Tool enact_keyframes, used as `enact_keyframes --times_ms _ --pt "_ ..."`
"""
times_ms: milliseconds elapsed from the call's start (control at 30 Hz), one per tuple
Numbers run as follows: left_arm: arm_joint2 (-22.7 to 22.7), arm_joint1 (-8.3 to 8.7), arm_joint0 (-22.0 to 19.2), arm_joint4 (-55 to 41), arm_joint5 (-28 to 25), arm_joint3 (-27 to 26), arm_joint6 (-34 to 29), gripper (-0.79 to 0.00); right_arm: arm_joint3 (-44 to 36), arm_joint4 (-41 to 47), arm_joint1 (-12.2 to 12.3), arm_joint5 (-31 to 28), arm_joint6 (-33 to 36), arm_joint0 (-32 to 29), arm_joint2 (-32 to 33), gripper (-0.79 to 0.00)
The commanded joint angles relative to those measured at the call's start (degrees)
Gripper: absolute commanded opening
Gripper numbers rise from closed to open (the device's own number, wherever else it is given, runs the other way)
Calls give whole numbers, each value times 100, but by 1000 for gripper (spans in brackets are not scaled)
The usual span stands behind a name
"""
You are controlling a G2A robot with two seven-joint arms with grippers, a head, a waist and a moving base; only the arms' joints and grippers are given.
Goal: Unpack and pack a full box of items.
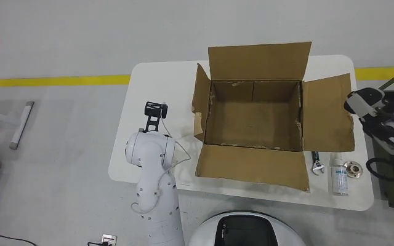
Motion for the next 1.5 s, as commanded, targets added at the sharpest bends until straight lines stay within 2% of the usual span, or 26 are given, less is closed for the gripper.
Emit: enact_keyframes --times_ms 0,200,467,700,833,933,1133,1300,1467 --pt "0 0 0 0 0 0 0 0 0 1 0 -3 0 0 1 -785" --pt "-11 16 76 -35 -28 -11 167 0 0 1 0 -3 0 0 1 -785" --pt "-252 95 161 -397 191 -69 -191 0 0 1 0 -3 0 0 1 -785" --pt "-402 253 487 -1035 338 -67 -340 0 0 1 0 -3 0 0 1 -785" --pt "-471 387 498 -1605 333 3 -335 0 0 1 0 -3 0 0 1 -785" --pt "-665 582 489 -1728 337 96 -339 0 0 1 0 -3 0 0 1 -785" --pt "-928 957 397 -2668 338 354 -340 0 0 1 0 -3 0 0 1 -785" --pt "-770 1349 469 -3586 338 505 -340 0 0 1 0 -3 0 0 1 -782" --pt "-603 1769 450 -3904 338 725 -340 0 0 1 0 -3 0 0 1 -727"
